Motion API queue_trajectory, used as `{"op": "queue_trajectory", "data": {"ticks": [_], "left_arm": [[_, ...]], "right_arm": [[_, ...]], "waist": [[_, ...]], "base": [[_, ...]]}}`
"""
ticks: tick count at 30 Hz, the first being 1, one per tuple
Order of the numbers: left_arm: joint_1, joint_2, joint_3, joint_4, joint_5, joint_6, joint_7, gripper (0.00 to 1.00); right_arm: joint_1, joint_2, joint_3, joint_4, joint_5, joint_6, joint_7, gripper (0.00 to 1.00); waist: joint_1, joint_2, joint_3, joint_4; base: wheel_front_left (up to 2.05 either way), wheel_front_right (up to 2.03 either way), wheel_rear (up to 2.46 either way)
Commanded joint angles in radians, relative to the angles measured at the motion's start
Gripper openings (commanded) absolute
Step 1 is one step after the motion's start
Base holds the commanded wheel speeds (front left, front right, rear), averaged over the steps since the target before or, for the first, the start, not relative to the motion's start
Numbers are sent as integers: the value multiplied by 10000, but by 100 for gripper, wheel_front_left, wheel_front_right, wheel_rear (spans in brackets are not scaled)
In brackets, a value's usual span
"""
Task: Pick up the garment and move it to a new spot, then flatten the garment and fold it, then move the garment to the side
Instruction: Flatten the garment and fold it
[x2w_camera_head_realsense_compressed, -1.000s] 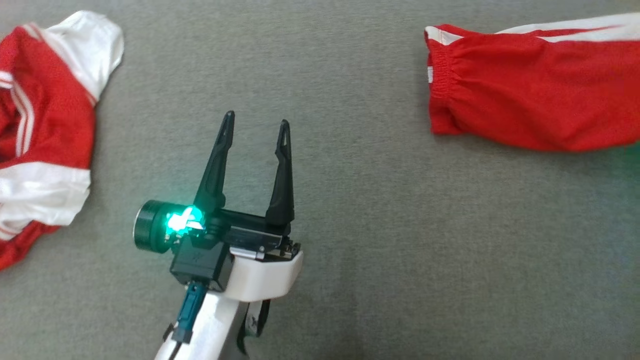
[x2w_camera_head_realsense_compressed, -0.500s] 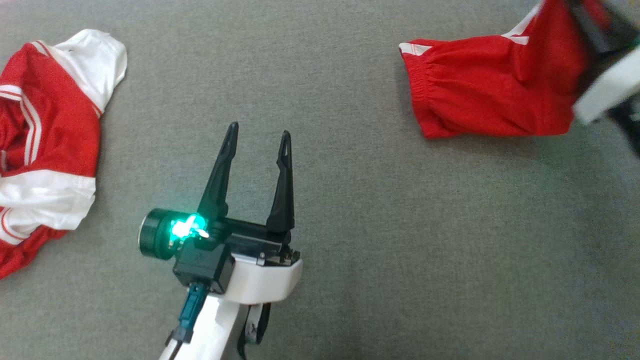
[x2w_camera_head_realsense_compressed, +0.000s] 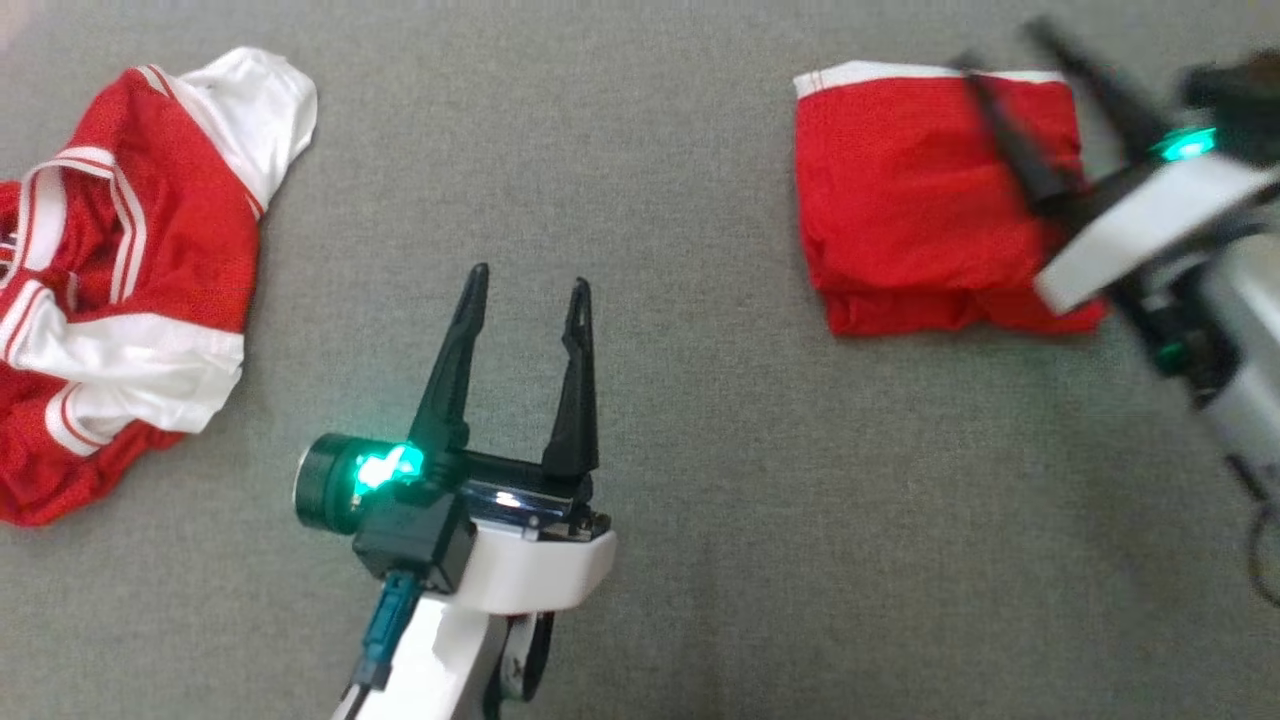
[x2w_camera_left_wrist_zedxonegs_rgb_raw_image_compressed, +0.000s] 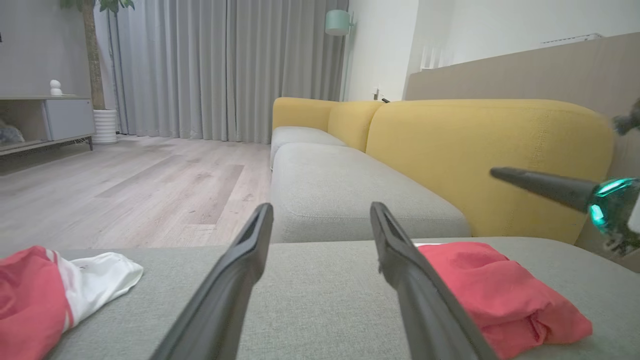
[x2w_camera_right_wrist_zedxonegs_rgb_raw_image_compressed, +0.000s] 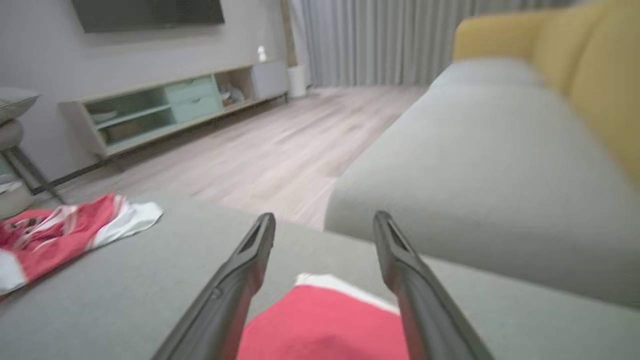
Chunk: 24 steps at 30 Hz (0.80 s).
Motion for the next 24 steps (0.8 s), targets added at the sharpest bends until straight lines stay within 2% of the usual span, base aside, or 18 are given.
{"op": "queue_trajectory", "data": {"ticks": [1,4,7,12,16,20,24], "left_arm": [[37,9,366,-294,-27,40,-40,100],[358,9,639,-246,-60,22,-40,100],[761,9,973,-118,87,-31,-40,100],[1649,98,1687,262,329,-170,-40,100],[2512,136,2269,705,351,-312,-40,100],[3131,133,2763,1087,383,-594,-40,100],[3437,114,3046,1560,470,-981,-40,100]], "right_arm": [[394,-293,-460,-167,-354,67,-556,100],[1220,-179,-1474,-66,-700,67,-1249,100],[2232,154,-2437,-131,-1414,67,-1490,100],[4700,1631,-4511,-1299,-3145,67,-1511,100],[6784,2796,-4867,-1909,-4249,67,-1513,100],[7933,3451,-5109,-2029,-4980,67,-1514,100],[8401,3874,-5356,-1753,-5452,67,-1515,100]], "waist": [[0,0,-236,-42],[0,0,-632,-193],[0,0,-1130,-365],[0,0,-2118,-592],[0,0,-3026,-716],[0,0,-3562,-809],[0,0,-3910,-894]], "base": [[0,0,0],[0,0,0],[0,0,0],[0,0,0],[0,0,0],[0,0,0],[0,0,0]]}}
